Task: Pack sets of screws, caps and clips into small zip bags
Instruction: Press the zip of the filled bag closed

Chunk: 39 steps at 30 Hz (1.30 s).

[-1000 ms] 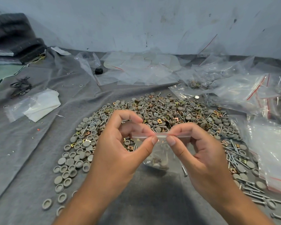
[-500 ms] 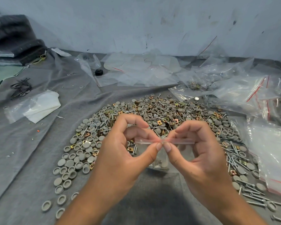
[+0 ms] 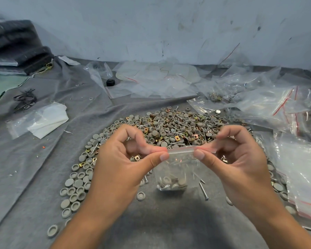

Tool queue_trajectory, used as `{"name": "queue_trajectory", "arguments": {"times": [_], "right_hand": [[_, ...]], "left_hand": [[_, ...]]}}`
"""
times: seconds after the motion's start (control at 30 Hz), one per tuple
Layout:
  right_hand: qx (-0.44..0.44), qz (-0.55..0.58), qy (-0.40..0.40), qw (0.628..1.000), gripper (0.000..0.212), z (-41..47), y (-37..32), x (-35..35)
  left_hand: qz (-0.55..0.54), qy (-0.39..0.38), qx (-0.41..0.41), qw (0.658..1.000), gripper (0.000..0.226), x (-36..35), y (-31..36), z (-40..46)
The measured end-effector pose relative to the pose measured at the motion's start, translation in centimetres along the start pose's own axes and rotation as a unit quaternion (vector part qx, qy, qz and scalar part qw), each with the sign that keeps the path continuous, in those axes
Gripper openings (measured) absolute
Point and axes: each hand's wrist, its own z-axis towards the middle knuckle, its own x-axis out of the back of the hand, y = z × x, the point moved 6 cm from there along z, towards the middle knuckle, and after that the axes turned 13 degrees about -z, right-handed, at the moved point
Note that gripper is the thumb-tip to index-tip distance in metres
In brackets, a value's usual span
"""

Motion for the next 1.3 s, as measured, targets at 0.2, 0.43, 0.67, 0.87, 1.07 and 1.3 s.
{"name": "queue_trajectory", "arguments": {"times": [0.2,0.43,0.67,0.87,1.07,1.3], "right_hand": [[-0.005,-0.09,-0.055,0.994,0.033,-0.1,-0.1,-0.2],[0.036,-0.161,-0.085,0.983,0.034,-0.3,-0.8,-1.1],[0.052,-0.154,-0.08,0.983,0.024,-0.5,-1.0,-1.6],[0.121,-0.27,-0.102,0.95,0.015,-0.6,-1.8,-1.9],[0.082,-0.272,-0.111,0.952,0.009,1.0,-2.1,-0.8],[-0.001,-0.234,0.003,0.972,0.009,10.4,-2.2,5.1]], "left_hand": [[0.043,-0.012,-0.012,0.999,0.034,-0.4,-0.1,-0.2],[0.154,-0.067,-0.02,0.986,0.031,-1.6,-0.3,-0.9],[0.127,-0.052,-0.036,0.99,0.039,-1.4,0.4,-0.5],[0.176,-0.054,-0.048,0.982,0.04,-1.5,0.1,-0.7],[0.1,0.02,0.002,0.995,0.034,0.0,-0.3,-0.5],[0.054,0.13,0.0,0.99,0.037,2.6,0.0,0.6]]}}
